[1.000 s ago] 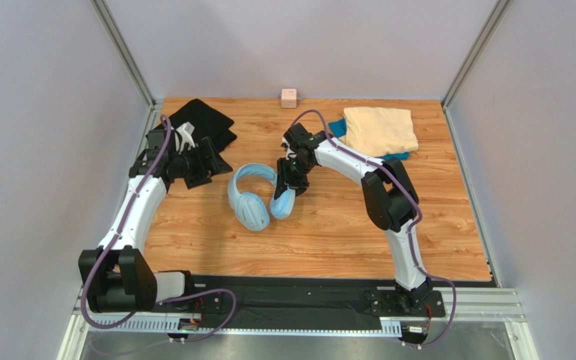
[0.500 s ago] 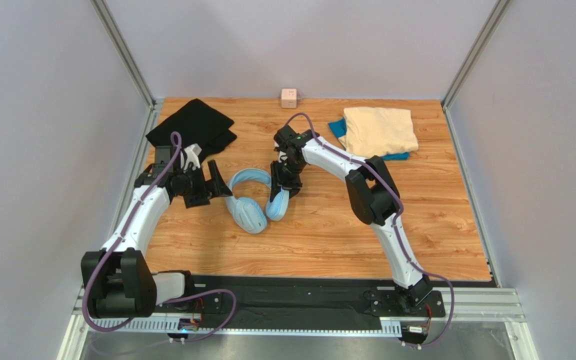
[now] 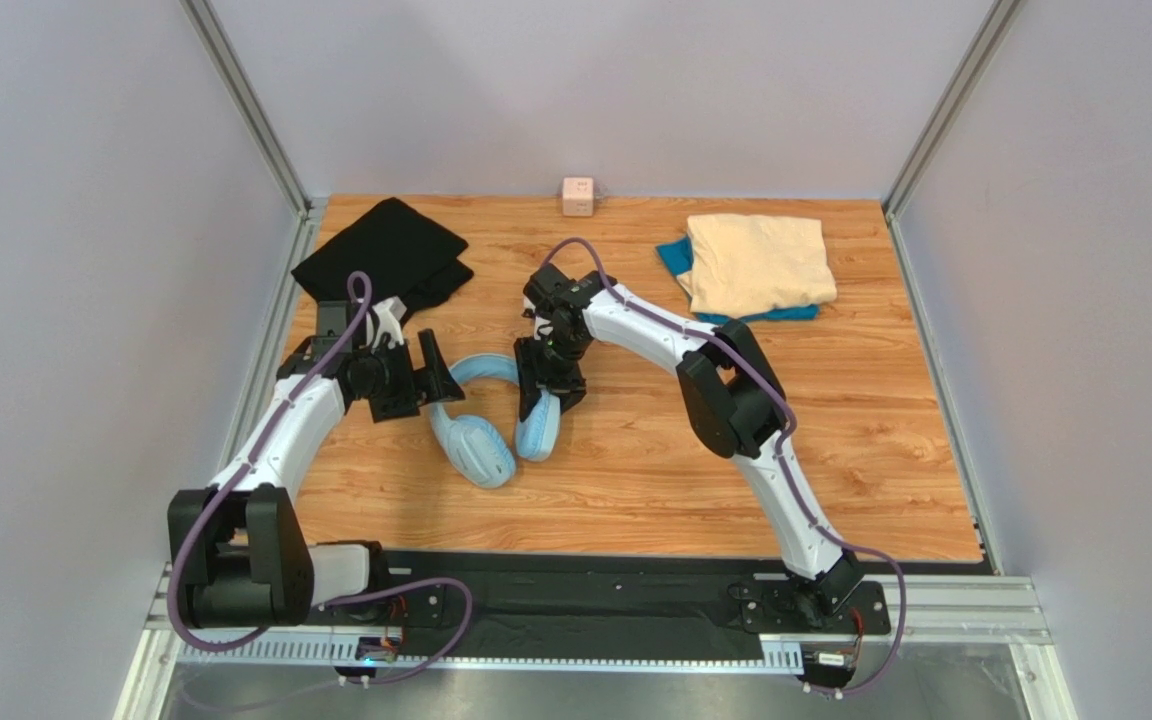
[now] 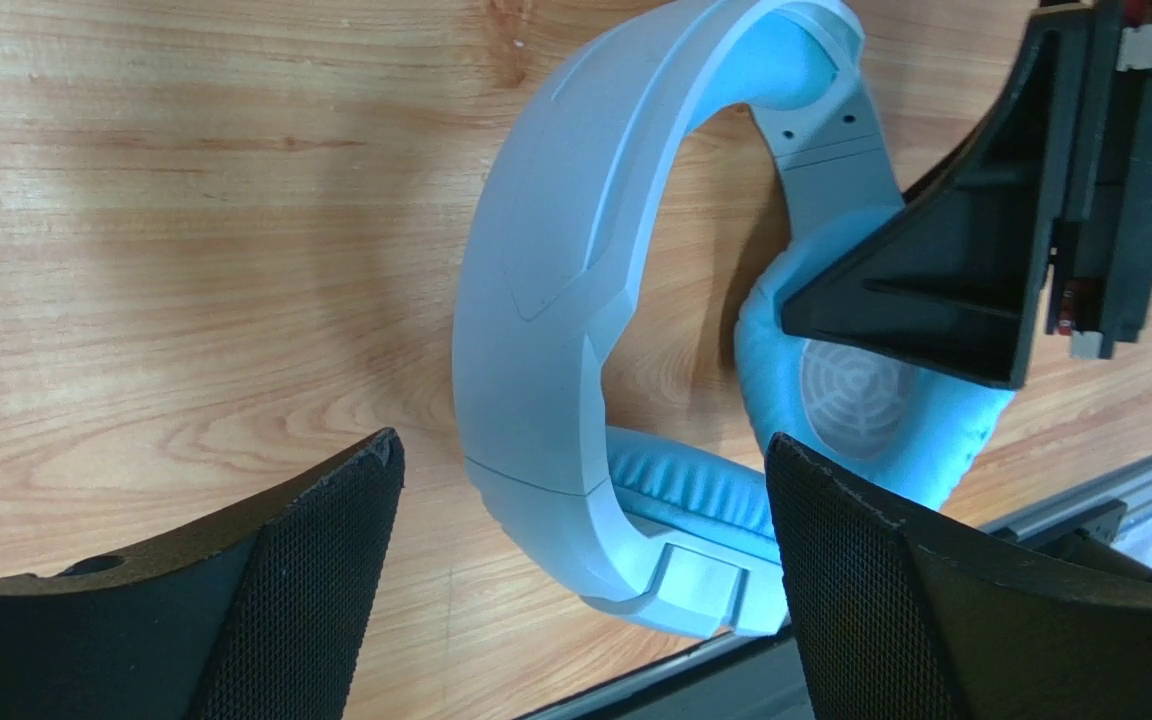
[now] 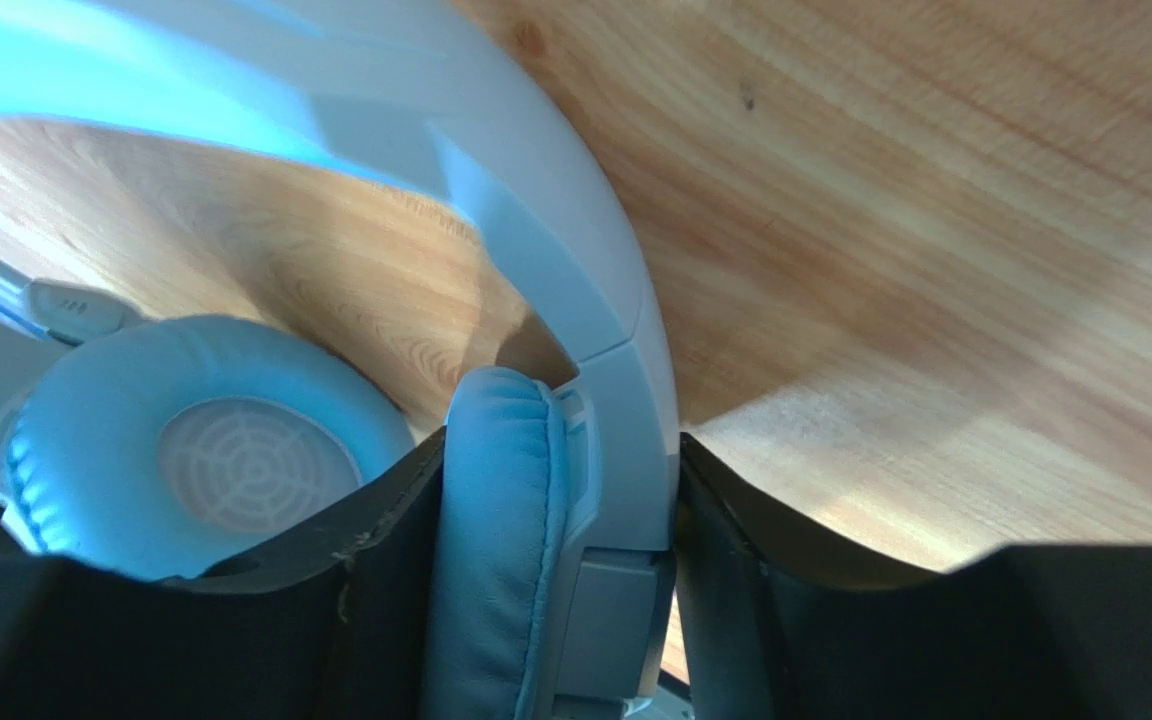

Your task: Fold and stack the t-shirts

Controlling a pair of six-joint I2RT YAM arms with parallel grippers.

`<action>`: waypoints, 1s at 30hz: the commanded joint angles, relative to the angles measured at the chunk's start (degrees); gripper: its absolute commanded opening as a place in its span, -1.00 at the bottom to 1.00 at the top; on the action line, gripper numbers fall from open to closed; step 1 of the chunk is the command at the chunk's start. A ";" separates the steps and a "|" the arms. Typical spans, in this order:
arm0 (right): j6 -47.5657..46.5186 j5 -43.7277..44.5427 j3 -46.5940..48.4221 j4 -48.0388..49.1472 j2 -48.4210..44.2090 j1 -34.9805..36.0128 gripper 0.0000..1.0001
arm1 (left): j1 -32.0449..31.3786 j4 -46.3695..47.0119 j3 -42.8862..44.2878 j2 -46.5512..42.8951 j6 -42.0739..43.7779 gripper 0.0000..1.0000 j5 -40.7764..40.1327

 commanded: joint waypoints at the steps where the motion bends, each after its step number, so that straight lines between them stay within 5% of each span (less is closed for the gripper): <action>1: -0.82 -1.66 0.24 -1.57 -1.31 -0.18 0.09 | -0.11 2.19 1.66 2.08 2.13 0.90 -0.67; 21: 0.23 -7.81 4.19 1.24 -0.61 -0.36 0.38 | -0.90 5.70 1.66 10.17 -2.09 0.75 -4.80; 24: 1.02 -8.34 5.59 1.42 -1.66 -0.62 0.37 | -1.34 5.27 2.18 10.87 -3.22 0.30 -5.41; 25: 2.59 -8.26 5.95 1.33 -2.01 -0.88 0.37 | -1.34 3.52 2.54 10.96 -3.84 -0.40 -6.63; 26: 3.91 -8.17 6.39 0.46 -2.28 -1.23 0.38 | -1.34 2.46 3.32 10.96 -4.54 -0.89 -8.04; 30: 7.70 -9.58 8.59 -0.51 -5.08 -3.96 0.37 | -1.34 -2.03 5.35 11.57 -6.22 -1.00 -13.32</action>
